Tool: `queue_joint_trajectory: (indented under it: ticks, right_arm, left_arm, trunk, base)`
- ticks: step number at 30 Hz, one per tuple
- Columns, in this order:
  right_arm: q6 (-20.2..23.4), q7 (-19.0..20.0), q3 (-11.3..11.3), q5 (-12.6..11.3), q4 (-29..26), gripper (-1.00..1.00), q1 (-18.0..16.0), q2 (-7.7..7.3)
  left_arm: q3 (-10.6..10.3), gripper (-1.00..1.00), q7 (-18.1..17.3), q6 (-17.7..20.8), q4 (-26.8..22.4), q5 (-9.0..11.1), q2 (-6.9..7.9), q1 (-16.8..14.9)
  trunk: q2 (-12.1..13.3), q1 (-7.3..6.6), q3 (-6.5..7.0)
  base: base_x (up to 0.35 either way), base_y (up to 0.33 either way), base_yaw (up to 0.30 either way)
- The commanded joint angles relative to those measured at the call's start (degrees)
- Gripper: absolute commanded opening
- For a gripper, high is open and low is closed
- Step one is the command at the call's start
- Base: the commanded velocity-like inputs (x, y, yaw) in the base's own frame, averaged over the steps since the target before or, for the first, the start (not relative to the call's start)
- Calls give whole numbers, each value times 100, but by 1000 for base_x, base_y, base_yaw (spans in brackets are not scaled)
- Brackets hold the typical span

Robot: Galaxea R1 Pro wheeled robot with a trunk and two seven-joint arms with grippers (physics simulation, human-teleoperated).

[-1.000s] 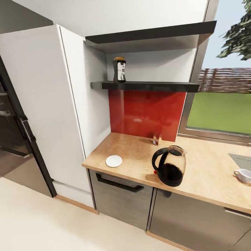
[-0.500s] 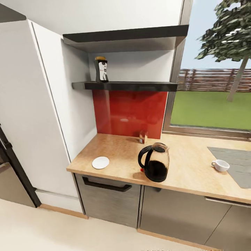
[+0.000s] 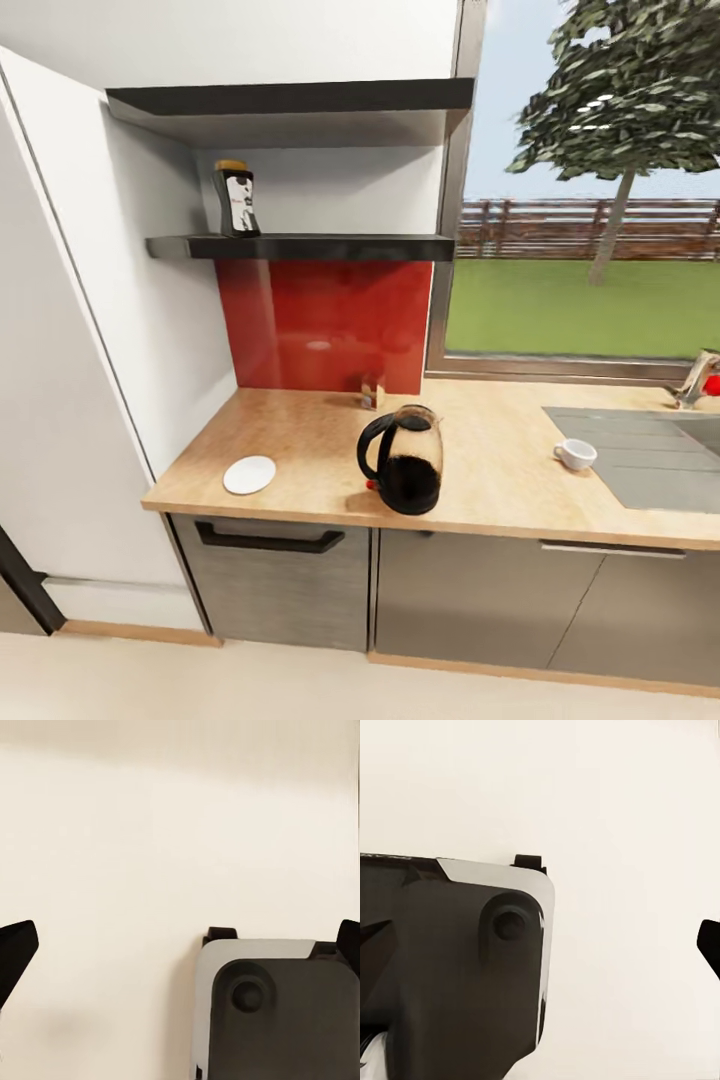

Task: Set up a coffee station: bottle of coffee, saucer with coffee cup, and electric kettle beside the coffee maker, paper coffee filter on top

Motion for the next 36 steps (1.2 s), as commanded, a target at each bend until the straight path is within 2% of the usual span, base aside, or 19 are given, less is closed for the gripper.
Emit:
queue_joint_trajectory:
  ticks: [1, 13, 16, 19, 22, 24, 26, 28, 32, 36]
  right_arm:
    - [8, 13, 44, -8, -3, 100, -6, -2]
    - [8, 8, 50, -8, -5, 100, -6, 24]
    - [8, 3, 55, -5, -5, 100, -6, 120]
    - [5, -16, 71, 14, -5, 100, -5, 318]
    - [2, -26, 76, 22, -7, 100, -5, 394]
    - [-5, -30, 56, 17, -12, 100, -5, 429]
    - [-10, -31, 41, 13, -13, 100, -6, 436]
    - [-18, -32, 27, 6, -17, 100, -6, 433]
    - [-23, -32, 23, -2, -35, 100, -6, 434]
    - [-13, -32, 25, 0, -136, 100, -7, 434]
  left_arm:
    - [-7, 100, -41, -11, 4, 61, 2, -4]
    - [-9, 100, -45, -18, -13, 46, 39, -4]
    - [-24, 100, -48, -23, -21, 31, 45, -4]
    - [-50, 100, -55, -33, -38, 14, 47, -8]
    - [-57, 100, -57, -40, -55, -30, 52, -20]
    - [-60, 100, -54, -43, -99, -208, 66, -41]
    - [-59, 100, -52, -46, -145, -337, 111, -49]
    - [-54, 100, -56, -50, -242, -442, 220, -49]
    - [-31, 100, -52, -58, -417, -481, 358, -48]
    - [-9, 100, -50, -61, -735, -479, 395, -48]
  trunk:
    - [-13, 3, -13]
    - [-13, 3, -13]
    - [-13, 3, -13]
    - [-13, 3, -13]
    - [-13, 3, -13]
    - [-13, 3, -13]
    - [-13, 3, -13]
    - [-13, 3, -13]
    - [-13, 3, -13]
    - [-13, 3, -13]
  base:
    - [0, 46, -266]
    - [0, 15, -252]
    - [0, 0, -70]
    - [0, 0, -22]
    - [0, 0, -8]
    - [0, 0, -2]
    - [0, 0, -1]
    - [0, 0, 0]
    - [0, 0, 0]
    - [0, 0, 0]
